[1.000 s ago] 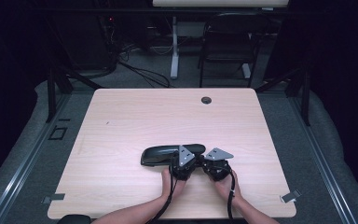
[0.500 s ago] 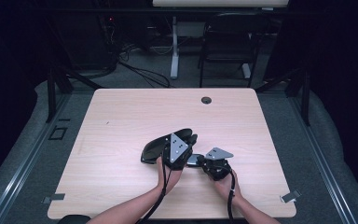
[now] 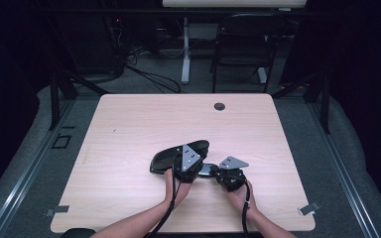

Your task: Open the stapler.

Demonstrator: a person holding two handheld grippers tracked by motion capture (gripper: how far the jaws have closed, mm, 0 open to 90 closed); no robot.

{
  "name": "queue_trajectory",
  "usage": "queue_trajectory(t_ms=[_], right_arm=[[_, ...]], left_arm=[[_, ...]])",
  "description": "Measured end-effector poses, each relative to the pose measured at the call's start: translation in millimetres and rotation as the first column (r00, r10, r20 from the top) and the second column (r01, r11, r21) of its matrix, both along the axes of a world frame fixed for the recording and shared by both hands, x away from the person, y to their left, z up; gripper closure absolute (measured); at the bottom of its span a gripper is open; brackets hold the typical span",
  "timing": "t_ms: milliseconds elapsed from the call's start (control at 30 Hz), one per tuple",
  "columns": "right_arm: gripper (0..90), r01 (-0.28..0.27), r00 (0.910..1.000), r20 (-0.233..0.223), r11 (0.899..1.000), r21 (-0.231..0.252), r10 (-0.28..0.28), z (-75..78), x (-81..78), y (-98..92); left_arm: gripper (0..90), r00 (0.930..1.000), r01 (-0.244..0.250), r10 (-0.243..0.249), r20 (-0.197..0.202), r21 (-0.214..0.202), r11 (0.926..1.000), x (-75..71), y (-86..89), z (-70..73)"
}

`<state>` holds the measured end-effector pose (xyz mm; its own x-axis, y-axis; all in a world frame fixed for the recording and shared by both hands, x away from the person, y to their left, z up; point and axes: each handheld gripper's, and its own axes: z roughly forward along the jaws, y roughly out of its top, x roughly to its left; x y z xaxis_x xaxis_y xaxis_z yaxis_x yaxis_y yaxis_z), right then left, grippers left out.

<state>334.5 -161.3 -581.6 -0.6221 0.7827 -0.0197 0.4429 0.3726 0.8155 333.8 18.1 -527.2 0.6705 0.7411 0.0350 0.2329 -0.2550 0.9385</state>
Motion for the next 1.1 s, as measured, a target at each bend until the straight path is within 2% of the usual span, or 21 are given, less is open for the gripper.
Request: queue_trajectory(t_ms=[167,433,467,633,733,967,1033,1100], right_arm=[[90.0,0.004,1.0000,-0.007,1.000,0.002,-0.004,0.7,0.5,0.8],[90.0,0.008,0.9995,-0.031,1.000,-0.023,-0.008,4.2,2.5,2.8],[90.0,0.015,0.9990,-0.042,1.000,-0.015,-0.016,4.8,2.9,3.5],[90.0,0.008,0.9975,-0.069,0.999,-0.037,-0.011,8.1,5.4,4.2],[90.0,0.004,0.9956,-0.093,1.000,-0.029,-0.007,9.6,8.3,3.3],[90.0,-0.010,0.9957,-0.092,0.999,-0.042,0.006,10.7,9.2,4.5],[90.0,-0.015,0.9950,-0.099,0.998,-0.066,0.009,12.4,9.5,4.9],[90.0,-0.016,0.9939,-0.110,0.999,-0.052,0.010,12.4,10.7,4.3]], left_arm=[[90.0,0.9997,0.016,-0.016,-0.018,0.010,0.9998,1.2,2.0,3.1],[90.0,0.9996,0.020,-0.020,-0.017,0.004,0.9998,2.1,7.7,9.7],[90.0,0.9996,0.021,-0.021,-0.017,0.003,0.9998,2.1,8.1,10.3],[90.0,0.9996,0.018,-0.019,-0.023,-0.005,0.9998,2.5,12.0,15.5],[90.0,0.9996,0.019,-0.019,-0.021,-0.003,0.9998,2.9,15.6,19.4],[90.0,0.9997,0.019,-0.019,-0.017,0.002,0.9998,3.4,21.2,25.6],[90.0,0.9997,0.018,-0.018,-0.017,0.000,0.9998,3.6,22.8,27.6],[90.0,0.9997,0.017,-0.017,-0.017,0.004,0.9998,3.9,25.5,30.3]])
